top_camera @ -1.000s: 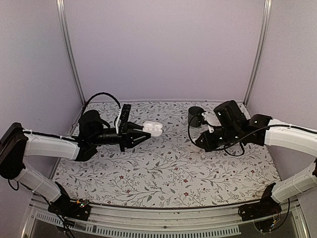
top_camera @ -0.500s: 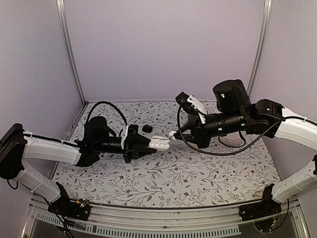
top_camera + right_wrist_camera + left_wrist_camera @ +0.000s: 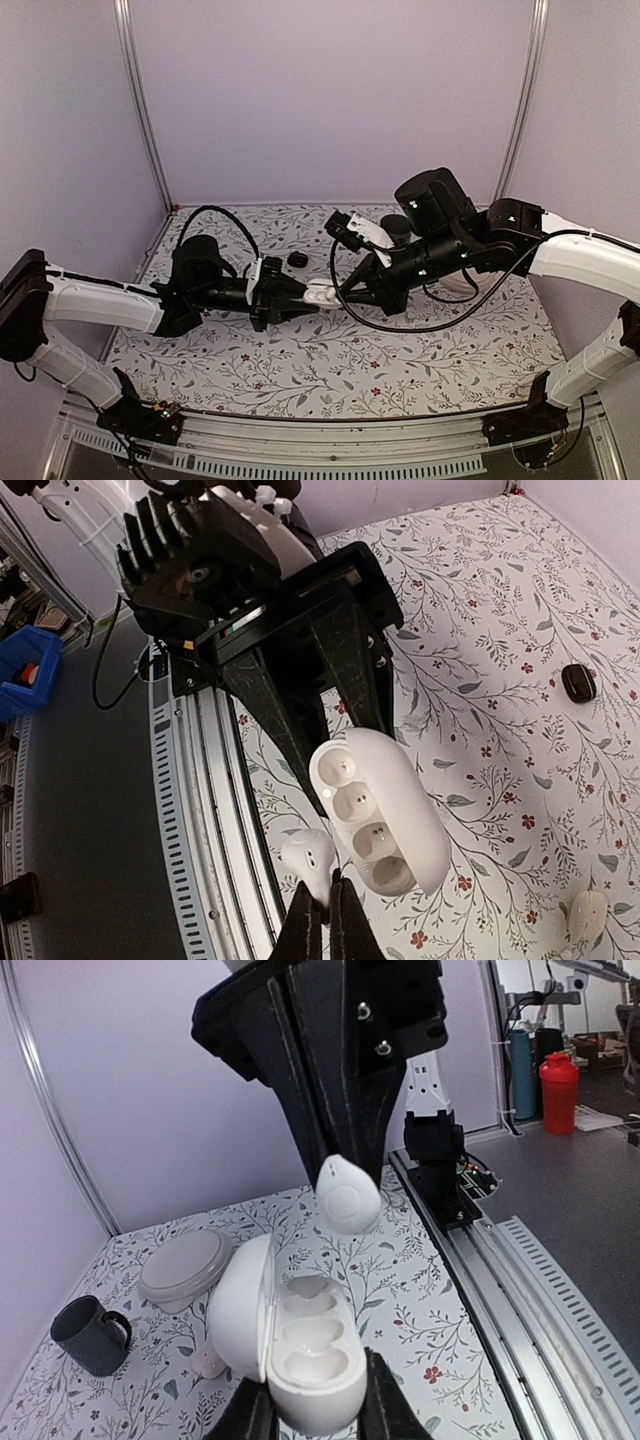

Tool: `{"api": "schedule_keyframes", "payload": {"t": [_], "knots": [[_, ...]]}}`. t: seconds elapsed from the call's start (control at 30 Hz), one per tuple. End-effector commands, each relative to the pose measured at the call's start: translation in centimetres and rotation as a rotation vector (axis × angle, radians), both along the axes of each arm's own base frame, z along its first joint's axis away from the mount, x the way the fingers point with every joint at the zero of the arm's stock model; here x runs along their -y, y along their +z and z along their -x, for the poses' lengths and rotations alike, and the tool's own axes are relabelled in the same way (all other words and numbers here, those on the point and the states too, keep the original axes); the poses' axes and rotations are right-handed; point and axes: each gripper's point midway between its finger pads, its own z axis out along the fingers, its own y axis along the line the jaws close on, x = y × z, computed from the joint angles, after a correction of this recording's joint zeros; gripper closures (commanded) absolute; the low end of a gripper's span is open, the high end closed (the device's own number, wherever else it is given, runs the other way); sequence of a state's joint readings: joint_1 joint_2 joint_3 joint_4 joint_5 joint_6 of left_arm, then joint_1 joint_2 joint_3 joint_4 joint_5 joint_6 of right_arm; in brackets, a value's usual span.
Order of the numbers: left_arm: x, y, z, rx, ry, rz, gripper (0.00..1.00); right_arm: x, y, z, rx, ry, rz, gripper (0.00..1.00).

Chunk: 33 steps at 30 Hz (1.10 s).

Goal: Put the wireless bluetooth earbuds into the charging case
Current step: Insert the right earbud into the right side groove of the charging case.

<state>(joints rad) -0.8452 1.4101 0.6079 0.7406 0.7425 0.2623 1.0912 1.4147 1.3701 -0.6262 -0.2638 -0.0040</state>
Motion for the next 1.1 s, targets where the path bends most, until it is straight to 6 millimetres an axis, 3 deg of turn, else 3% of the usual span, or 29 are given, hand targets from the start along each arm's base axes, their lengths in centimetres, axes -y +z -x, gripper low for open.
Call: {"api": "schedule_keyframes", "payload": {"t": [0.0, 0.5, 1.07], "knots": [[0.3, 2.4, 1.2, 0.084, -0.035, 0.049, 1.00, 0.3, 0.7, -0.1, 0.034, -0.002, 0.010, 0.98], [0.3, 3.9, 2.4, 0.228, -0.007, 0.059, 1.00, 2.1, 0.9, 0.0, 0.036, -0.047, 0.055, 0.97], [0.7, 3.4, 3.2, 0.149, -0.080, 0.043, 1.00, 0.0, 1.5, -0.2, 0.069, -0.013, 0.039, 0.97]]}}
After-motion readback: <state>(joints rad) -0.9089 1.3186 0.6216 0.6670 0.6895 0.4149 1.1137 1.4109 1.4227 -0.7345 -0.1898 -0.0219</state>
